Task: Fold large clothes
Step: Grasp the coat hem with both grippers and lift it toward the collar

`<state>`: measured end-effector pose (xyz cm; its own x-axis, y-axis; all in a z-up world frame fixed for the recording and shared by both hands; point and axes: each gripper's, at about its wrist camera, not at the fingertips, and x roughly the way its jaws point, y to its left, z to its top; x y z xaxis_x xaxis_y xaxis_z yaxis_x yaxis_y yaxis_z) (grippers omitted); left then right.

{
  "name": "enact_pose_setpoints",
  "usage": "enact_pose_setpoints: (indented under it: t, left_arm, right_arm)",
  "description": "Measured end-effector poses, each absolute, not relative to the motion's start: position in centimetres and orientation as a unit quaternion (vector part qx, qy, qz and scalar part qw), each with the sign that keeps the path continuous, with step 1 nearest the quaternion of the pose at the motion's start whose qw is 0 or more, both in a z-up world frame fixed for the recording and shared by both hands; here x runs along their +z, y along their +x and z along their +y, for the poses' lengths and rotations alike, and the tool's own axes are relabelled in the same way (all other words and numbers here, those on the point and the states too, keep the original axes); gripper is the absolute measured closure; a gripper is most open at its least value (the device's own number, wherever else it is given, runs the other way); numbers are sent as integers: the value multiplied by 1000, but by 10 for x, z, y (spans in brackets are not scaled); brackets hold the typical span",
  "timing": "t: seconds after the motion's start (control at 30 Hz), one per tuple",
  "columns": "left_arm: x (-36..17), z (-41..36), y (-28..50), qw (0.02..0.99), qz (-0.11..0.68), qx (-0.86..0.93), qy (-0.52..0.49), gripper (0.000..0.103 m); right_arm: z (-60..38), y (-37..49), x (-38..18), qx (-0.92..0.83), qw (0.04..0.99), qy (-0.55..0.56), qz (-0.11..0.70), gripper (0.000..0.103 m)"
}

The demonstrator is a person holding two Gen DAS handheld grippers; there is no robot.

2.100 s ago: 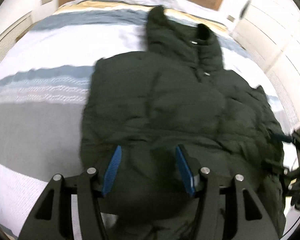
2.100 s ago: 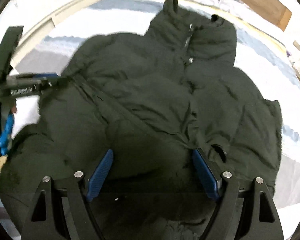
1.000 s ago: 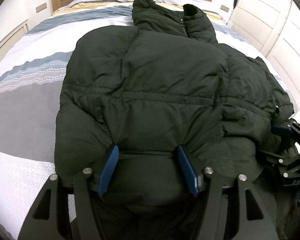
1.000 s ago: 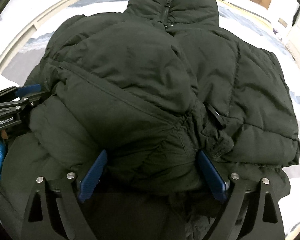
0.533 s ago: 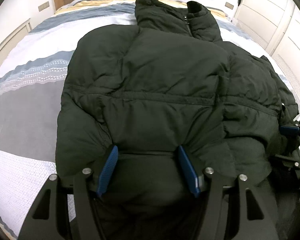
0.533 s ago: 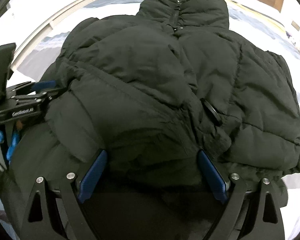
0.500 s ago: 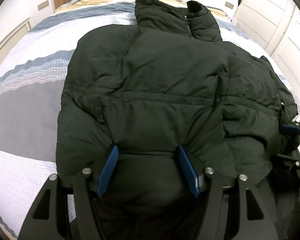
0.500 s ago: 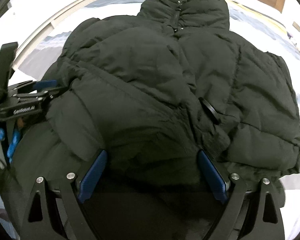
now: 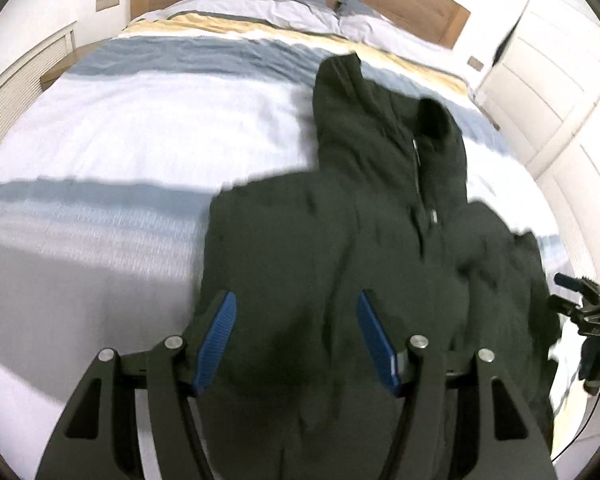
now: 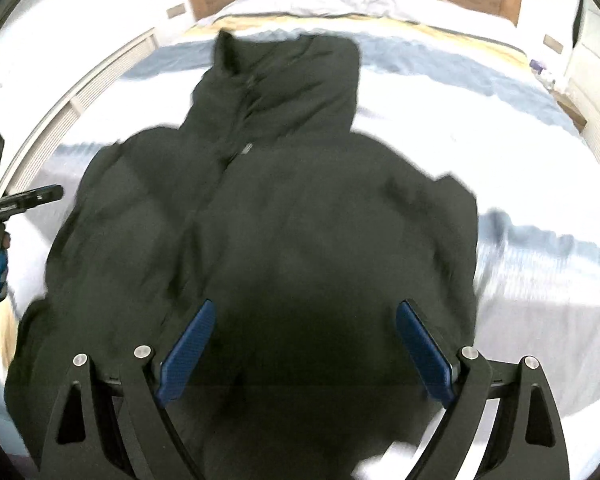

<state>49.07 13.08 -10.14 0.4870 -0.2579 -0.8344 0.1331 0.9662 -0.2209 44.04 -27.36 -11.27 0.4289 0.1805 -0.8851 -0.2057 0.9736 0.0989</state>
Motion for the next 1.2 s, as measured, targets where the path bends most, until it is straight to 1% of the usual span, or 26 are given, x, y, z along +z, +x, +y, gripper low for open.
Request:
enact_pose_setpoints:
  t: [0.1, 0.23, 0.37, 0.57, 0.77, 0.87, 1.0, 1.03, 1.07, 1.1, 1.13, 1.17, 1.2]
  left_arm:
    - [-103, 122, 530, 859, 490, -126, -78, 42]
    - [-116, 109, 595, 844, 496, -149, -142, 42]
    - [-134, 99, 644, 828, 502, -155, -195, 42]
    - [-163, 92, 695, 811, 506, -148, -251, 42]
    - [-180, 81, 725, 799, 499, -160, -295, 41]
    - [-192, 71, 735, 790, 506, -160, -307, 41]
    - [-204, 54, 742, 794, 522, -144, -276, 41]
    - [-207, 50, 742, 797, 526, -138, -262, 42]
    - [-208, 48, 743, 800, 528, -133, -252, 51]
    - [-208, 45, 744, 801, 532, -129, -241, 59]
    - [-208, 42, 744, 801, 537, -127, -231, 72]
    - [-207, 38, 744, 802, 539, -127, -222, 81]
    - [-204, 36, 744, 804, 539, -128, -216, 85]
  right_arm:
    - [-275, 486, -114, 116, 852, 1, 510, 12]
    - [-268, 546, -121, 124, 857, 22, 499, 12]
    - [-272, 605, -132, 120, 859, 72, 493, 12]
    - [-288, 665, -141, 108, 863, 144, 472, 12]
    - [-292, 708, -152, 99, 864, 179, 460, 12]
    - [-282, 722, -160, 104, 861, 180, 464, 12]
    - [-272, 737, -176, 107, 852, 181, 480, 12]
    - [-268, 740, -180, 104, 849, 175, 488, 12]
    - [-264, 744, -184, 101, 848, 166, 494, 13]
    - [-261, 746, -186, 97, 847, 159, 497, 20]
    - [-256, 749, -188, 99, 846, 152, 501, 38]
    - [-252, 751, -189, 100, 845, 145, 506, 48]
    - [-250, 752, -190, 100, 844, 138, 509, 65]
